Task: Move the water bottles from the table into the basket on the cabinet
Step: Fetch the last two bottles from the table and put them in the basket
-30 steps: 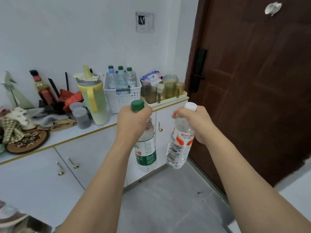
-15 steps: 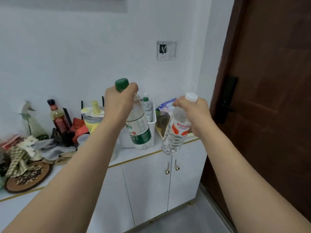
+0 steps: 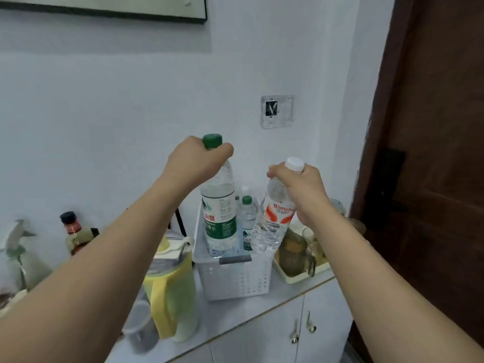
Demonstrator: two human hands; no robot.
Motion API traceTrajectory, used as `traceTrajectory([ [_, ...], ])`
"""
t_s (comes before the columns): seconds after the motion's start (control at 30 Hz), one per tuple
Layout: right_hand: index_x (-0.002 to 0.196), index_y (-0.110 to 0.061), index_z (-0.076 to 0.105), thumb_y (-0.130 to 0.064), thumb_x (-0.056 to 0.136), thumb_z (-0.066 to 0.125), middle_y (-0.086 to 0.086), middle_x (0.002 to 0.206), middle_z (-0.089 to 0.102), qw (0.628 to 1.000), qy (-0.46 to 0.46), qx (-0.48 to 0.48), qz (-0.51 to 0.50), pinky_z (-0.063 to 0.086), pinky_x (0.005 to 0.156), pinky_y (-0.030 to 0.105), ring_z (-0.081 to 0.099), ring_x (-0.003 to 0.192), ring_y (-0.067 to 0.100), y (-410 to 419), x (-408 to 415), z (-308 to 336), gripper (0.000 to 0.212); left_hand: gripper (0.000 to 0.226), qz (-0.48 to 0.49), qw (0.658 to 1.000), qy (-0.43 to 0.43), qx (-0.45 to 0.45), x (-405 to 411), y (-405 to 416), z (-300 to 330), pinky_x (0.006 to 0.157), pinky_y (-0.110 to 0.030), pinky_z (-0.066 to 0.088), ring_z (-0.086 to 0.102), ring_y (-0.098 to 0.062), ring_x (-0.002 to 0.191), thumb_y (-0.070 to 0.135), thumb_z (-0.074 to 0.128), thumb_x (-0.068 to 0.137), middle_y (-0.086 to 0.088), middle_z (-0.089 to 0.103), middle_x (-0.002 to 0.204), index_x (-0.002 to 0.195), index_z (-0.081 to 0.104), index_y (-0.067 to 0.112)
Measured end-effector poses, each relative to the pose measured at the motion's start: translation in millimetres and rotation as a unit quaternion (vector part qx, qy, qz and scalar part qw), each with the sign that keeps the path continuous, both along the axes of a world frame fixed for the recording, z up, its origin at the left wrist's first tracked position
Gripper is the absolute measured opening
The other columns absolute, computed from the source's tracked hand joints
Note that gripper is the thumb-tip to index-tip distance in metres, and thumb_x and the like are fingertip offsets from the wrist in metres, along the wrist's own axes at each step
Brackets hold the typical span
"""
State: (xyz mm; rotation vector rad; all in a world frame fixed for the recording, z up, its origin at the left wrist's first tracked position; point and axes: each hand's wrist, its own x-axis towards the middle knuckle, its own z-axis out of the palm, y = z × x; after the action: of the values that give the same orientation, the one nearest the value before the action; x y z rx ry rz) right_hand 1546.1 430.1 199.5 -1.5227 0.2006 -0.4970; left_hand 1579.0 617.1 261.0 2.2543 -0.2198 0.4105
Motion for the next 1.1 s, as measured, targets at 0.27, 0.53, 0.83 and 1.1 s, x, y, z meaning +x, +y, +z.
traceTrajectory([
  [0.27, 0.093, -0.010, 0.068, -0.023, 0.077, 0.073, 0.003, 0.093, 0.073, 0.999, 0.041, -0.014, 0.005, 0.054, 0.076, 0.034, 0.066, 0.080, 0.018, 6.9, 61.8, -24.6, 0.021, 0.045, -0.054, 0.983, 0.142, 0.099, 65.3, 8.2, -20.5, 0.074, -0.038, 0.060, 0.067, -0.029, 0.059, 0.049, 0.069, 0.077, -0.006, 0.052, 0.064, 0.080, 0.061, 0.005],
  [0.53, 0.081, -0.018, 0.063, -0.025, 0.080, 0.073, 0.001, 0.076, 0.066, 0.995, 0.059, -0.071, 0.048, 0.051, 0.069, 0.031, 0.061, 0.071, 0.016, 3.2, 101.0, -62.3, 0.012, 0.063, -0.088, 0.940, 0.287, 0.163, 93.9, -8.3, -59.8, 0.068, -0.036, 0.064, 0.073, -0.024, 0.069, 0.050, 0.078, 0.076, -0.018, 0.070, 0.085, 0.109, 0.061, 0.000],
  [0.83, 0.083, -0.021, 0.063, -0.026, 0.084, 0.074, -0.008, 0.076, 0.066, 0.987, 0.083, -0.097, 0.103, 0.045, 0.056, 0.011, 0.060, 0.069, 0.004, 1.1, 123.3, -112.5, 0.012, 0.073, -0.097, 0.879, 0.409, 0.225, 113.2, -39.5, -100.6, 0.080, -0.044, 0.061, 0.074, -0.029, 0.077, 0.028, 0.080, 0.080, -0.024, 0.060, 0.114, 0.137, 0.046, -0.002],
  [1.1, 0.081, -0.010, 0.063, -0.040, 0.079, 0.075, 0.002, 0.075, 0.065, 0.965, 0.117, -0.209, 0.107, 0.051, 0.071, 0.035, 0.059, 0.071, 0.018, -6.3, 136.0, -142.9, 0.032, 0.065, -0.102, 0.876, 0.415, 0.224, 127.5, -47.3, -125.2, 0.086, -0.048, 0.059, 0.074, -0.035, 0.087, 0.020, 0.079, 0.081, -0.024, 0.061, 0.122, 0.132, 0.048, -0.006],
])
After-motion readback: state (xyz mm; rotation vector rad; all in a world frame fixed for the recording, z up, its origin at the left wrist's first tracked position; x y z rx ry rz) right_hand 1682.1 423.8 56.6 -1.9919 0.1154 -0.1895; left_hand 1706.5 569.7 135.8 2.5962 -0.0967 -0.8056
